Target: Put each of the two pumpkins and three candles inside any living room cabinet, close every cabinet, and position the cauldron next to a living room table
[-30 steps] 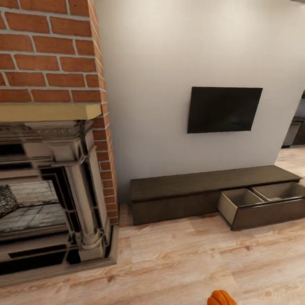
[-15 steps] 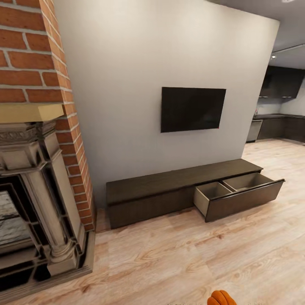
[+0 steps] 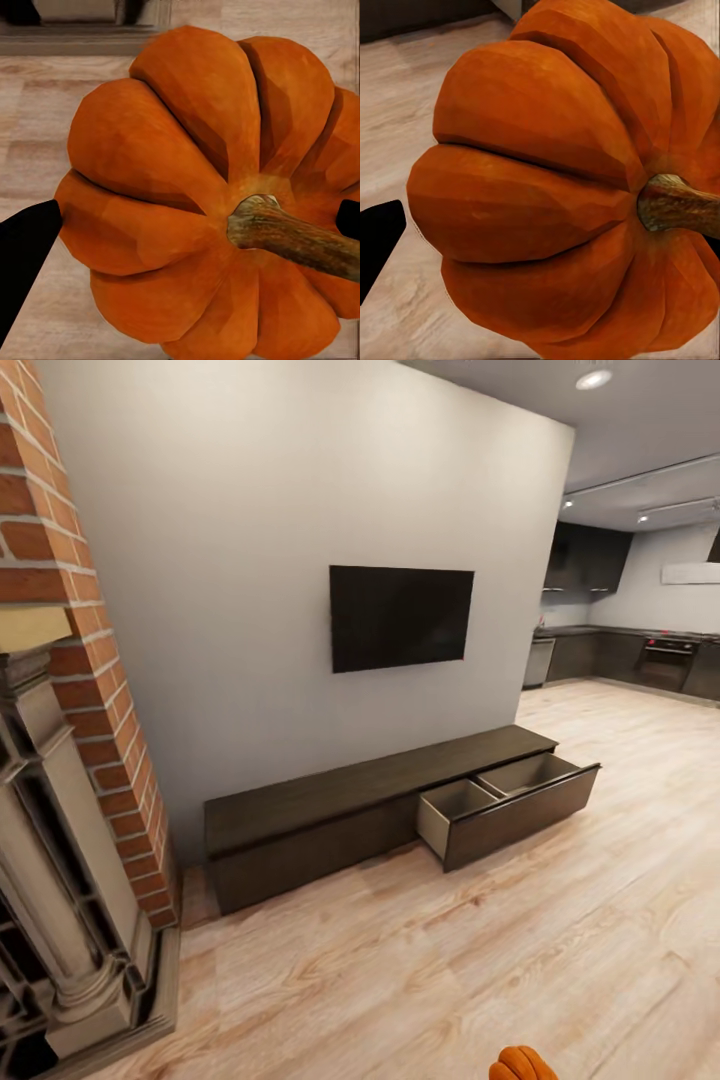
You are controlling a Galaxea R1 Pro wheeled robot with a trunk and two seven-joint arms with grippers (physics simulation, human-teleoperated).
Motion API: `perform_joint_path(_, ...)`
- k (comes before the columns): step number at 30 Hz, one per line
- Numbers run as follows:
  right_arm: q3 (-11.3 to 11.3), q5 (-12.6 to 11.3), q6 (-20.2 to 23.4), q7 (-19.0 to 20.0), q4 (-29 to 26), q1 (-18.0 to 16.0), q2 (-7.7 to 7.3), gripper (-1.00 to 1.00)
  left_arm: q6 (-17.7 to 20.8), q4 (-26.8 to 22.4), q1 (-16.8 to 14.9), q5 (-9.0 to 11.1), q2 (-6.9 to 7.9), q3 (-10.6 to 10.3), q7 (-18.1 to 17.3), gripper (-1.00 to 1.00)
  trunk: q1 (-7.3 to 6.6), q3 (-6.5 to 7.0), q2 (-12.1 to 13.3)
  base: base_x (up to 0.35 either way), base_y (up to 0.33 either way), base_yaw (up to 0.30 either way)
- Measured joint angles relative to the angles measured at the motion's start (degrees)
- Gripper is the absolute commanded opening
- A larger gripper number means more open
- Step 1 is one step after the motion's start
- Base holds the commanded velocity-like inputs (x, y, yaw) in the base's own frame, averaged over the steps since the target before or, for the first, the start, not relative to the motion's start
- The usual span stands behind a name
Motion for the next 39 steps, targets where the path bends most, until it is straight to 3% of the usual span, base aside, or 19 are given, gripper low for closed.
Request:
perform_joint_path(25,0.0,0.0,0.4,0.0,0.0,0.0,0.00,-1.00,0.0,0.0,0.0,0.0,0.07,0.0,0.0,-1.00,0.00,0.00,0.0,0.007,0.000,-0.297)
perform_joint_path(39,0.1,0.1,0.3,-0.1,0.0,0.0,0.00,-1.00,0.2,0.0,0.0,0.0,0.03,0.0,0.0,-1.00,-0.02,0.00,0.0,0.225,-0.169,-0.297)
